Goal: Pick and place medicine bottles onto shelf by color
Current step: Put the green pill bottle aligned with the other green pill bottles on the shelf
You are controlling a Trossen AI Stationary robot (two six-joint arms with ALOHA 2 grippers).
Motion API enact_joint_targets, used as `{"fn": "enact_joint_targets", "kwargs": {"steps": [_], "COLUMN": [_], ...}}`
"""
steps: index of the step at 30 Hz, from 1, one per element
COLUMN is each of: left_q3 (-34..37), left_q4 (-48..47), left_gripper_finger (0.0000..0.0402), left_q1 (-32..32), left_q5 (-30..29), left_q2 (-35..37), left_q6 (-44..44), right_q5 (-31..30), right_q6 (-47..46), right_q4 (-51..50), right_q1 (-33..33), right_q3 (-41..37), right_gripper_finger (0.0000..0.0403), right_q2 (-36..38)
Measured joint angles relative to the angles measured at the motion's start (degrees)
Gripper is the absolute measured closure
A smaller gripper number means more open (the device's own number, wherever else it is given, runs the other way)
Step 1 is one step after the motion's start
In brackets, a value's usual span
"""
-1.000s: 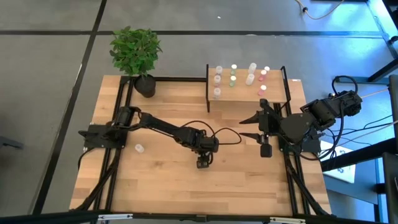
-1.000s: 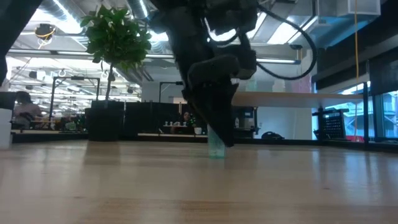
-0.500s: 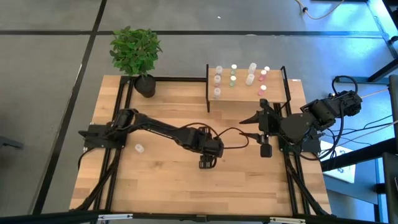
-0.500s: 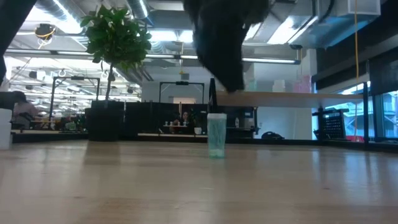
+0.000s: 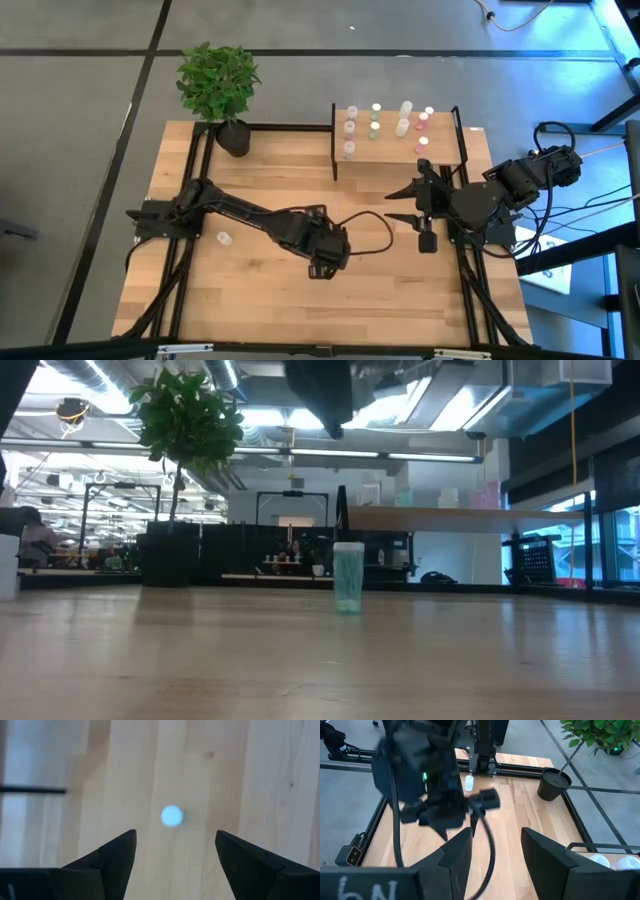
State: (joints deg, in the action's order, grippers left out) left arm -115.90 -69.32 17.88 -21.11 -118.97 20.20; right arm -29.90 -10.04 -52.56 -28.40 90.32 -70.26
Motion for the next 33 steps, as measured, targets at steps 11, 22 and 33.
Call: {"fn": "enact_joint_targets", "kwargs": {"steps": [11, 22, 33], "left_q3": [-0.07, -0.04, 0.00], "left_q4": [-7.88, -13.45, -20.71], "left_gripper_finger": [0.0135, 0.0135, 0.0135], "left_q1": [7.18, 14.39, 20.23], "left_q5": [-10.68, -19.79, -26.74], "left_q2": [9.89, 12.97, 14.66], "left_q6": [13.63, 30.62, 46.97], "right_q5": [-0.01, 3.15, 11.34], "right_q6": [-0.02, -3.83, 9.73], "right_q4": [1.17, 4.04, 3.93], "right_q1": [0.00, 0.14, 2.64], "right_q3": [-0.02, -0.02, -0.02], "right_gripper_finger": [0.0231, 0.0231, 0.0231], "right_q2": [0.00, -0.15, -6.49]}}
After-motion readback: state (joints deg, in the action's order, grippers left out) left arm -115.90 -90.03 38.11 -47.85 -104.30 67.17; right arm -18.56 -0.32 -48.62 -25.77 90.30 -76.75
